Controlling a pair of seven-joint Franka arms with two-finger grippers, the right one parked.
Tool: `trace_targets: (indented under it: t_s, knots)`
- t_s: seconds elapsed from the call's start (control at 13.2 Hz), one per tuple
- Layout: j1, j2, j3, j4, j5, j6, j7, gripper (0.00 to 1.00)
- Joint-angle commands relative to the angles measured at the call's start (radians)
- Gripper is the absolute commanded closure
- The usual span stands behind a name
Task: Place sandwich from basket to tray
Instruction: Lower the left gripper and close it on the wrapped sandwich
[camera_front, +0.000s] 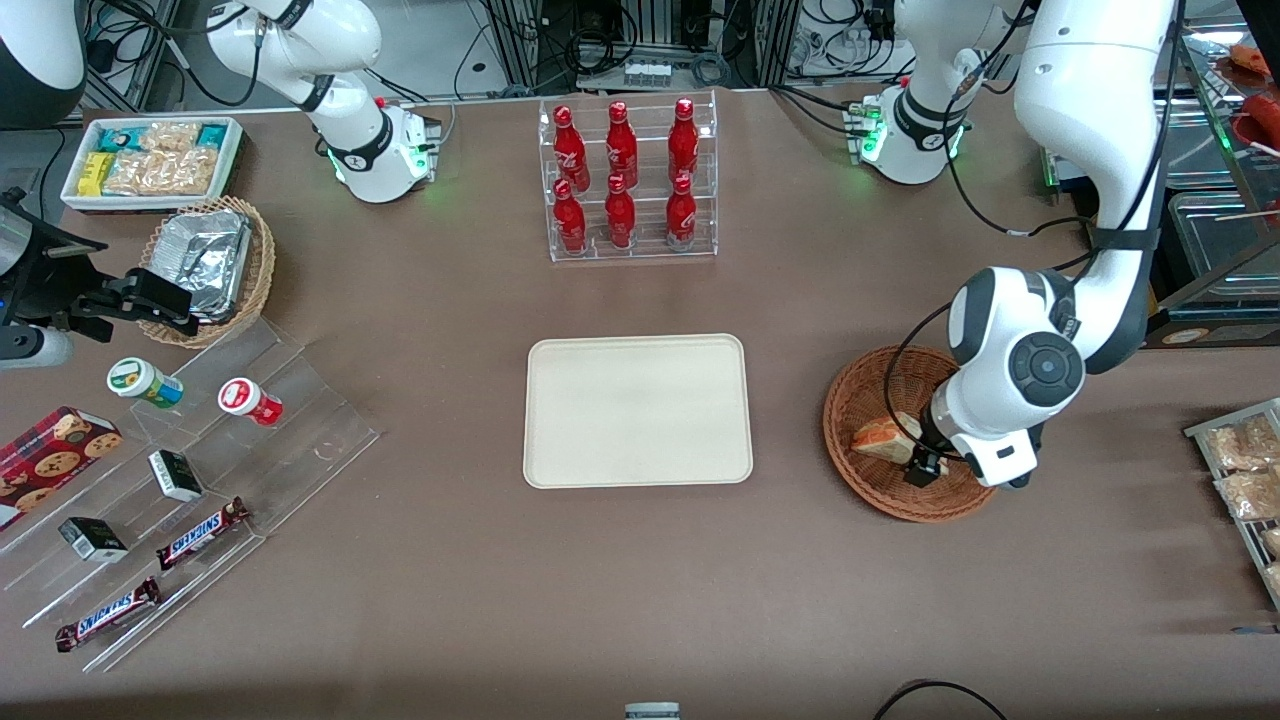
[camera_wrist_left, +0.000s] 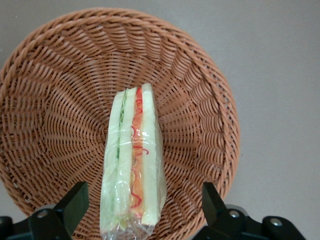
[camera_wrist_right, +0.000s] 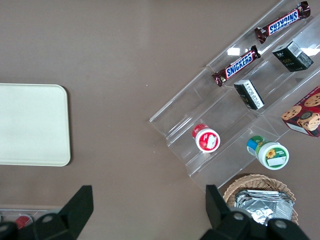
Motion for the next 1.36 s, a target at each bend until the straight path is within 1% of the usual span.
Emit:
trace_targets:
  t_s: [0.0,0.38,0.45,0.53,0.68,0.76,1.06,1.29]
  knots:
    - [-0.013,0.02,0.008,0.003,0.026,0.013,-0.057,0.0]
    - [-0.027,0.041,0.008,-0.002,0.035,0.017,-0.099,0.01]
    - [-0.027,0.041,0.008,0.0,0.035,0.019,-0.107,0.06]
    - [-0.027,0.041,0.008,0.0,0.035,0.02,-0.122,0.23]
    - [-0.027,0.043,0.008,-0.002,0.037,0.019,-0.122,0.79]
    - [-0.027,0.041,0.008,-0.002,0.037,0.019,-0.12,1.0]
    - [-0.029,0.03,0.008,-0.002,0.045,-0.004,-0.101,1.0]
    - [-0.027,-0.015,0.007,0.038,0.065,-0.158,-0.023,1.0]
